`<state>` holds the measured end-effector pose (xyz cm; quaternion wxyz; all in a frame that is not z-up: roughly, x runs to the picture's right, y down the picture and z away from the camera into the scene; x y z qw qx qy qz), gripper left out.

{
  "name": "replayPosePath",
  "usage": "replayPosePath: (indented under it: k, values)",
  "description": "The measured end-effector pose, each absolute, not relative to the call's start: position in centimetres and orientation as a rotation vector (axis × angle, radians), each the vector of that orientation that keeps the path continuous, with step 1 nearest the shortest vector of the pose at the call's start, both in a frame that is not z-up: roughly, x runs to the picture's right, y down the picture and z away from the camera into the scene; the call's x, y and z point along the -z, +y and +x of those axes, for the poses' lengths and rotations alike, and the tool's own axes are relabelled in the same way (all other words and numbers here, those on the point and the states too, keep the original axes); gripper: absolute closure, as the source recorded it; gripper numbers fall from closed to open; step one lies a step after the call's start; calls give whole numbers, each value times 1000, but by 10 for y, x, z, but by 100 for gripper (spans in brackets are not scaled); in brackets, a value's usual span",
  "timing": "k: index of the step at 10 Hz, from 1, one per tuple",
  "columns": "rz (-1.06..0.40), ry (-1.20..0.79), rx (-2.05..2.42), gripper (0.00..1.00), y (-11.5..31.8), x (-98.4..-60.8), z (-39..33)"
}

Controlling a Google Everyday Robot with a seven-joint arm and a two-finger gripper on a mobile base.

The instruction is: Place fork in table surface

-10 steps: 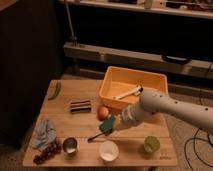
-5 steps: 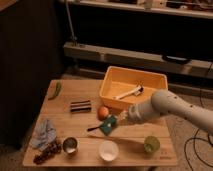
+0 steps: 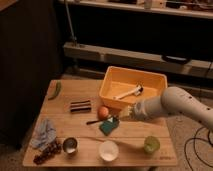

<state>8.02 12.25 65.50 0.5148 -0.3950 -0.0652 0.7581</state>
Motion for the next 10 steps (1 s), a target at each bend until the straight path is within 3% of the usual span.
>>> replayPosePath:
  k: [6, 10]
  values:
    - [-960, -170, -1821, 100, 125, -663, 78]
    - [-1004, -138, -1783, 100, 117, -691, 48]
